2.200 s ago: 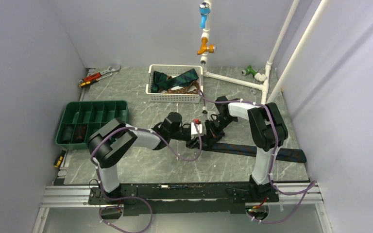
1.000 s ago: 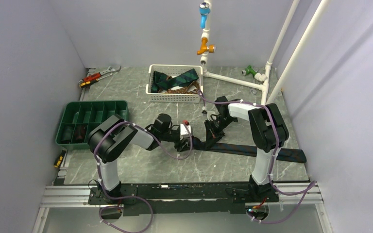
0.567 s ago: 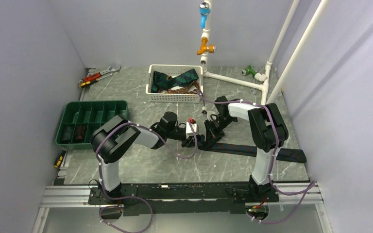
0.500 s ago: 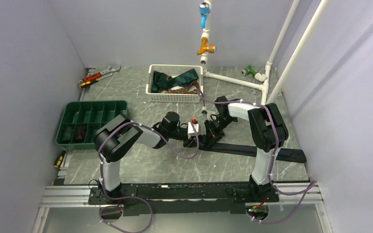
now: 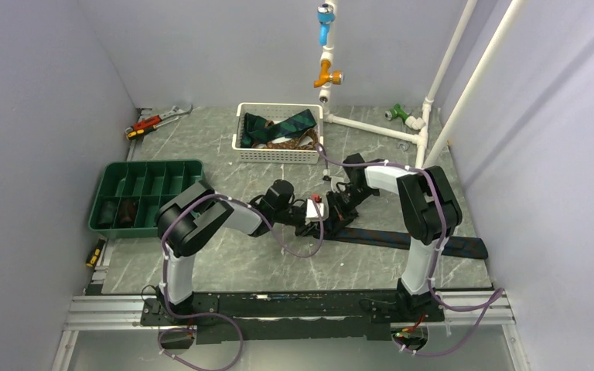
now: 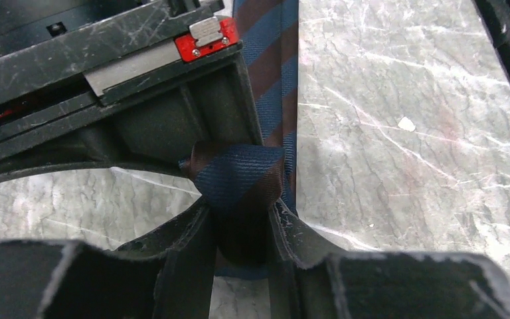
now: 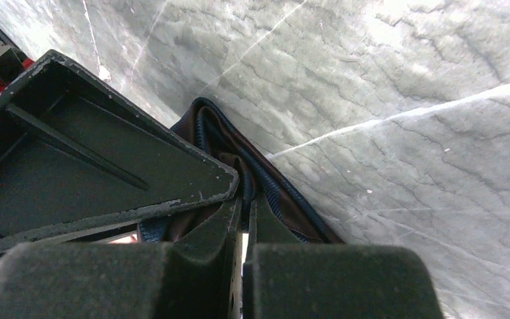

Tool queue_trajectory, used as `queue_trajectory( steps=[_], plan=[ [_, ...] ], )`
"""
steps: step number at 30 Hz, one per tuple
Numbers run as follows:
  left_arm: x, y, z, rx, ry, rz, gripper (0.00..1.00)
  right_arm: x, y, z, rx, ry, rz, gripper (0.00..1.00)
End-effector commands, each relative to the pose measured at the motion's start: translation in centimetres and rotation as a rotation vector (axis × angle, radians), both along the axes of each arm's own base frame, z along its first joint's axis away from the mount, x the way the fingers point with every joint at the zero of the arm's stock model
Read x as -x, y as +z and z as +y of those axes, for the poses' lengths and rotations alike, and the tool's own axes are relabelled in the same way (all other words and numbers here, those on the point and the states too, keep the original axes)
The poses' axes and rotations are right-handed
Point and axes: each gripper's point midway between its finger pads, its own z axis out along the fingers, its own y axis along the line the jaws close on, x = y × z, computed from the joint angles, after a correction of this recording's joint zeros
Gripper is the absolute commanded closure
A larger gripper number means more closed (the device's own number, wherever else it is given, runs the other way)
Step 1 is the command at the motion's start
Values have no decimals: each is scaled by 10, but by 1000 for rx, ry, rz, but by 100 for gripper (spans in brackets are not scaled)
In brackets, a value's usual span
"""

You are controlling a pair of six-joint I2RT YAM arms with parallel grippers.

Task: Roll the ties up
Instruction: Roll the tie at the center of the board.

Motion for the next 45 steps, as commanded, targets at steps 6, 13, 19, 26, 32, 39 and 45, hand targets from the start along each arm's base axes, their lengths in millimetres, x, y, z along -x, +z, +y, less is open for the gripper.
queue_trajectory(
  steps=[6, 13, 19, 26, 32, 39, 45],
  plan=[
    [17, -75, 50, -351, 24, 6, 68, -12, 20, -2, -80, -26, -103, 73],
    [17, -79, 49, -378, 25, 8, 70, -3, 55, -13, -170, -54, -93, 59],
    [17, -80, 47, -391, 30, 8, 68, -10, 65, 8, -253, -141, -14, 55],
    [17, -79, 48, -390, 32, 9, 68, -5, 58, 7, -252, -107, 40, 57],
    [18, -79, 49, -391, 33, 11, 68, 3, 89, 7, -337, -98, -32, 42],
    [17, -78, 48, -392, 27, -1, 67, 4, 63, 5, -236, -103, -9, 48],
    [18, -73, 46, -381, 17, 0, 66, -1, 41, 1, -133, -72, -4, 71]
  ],
)
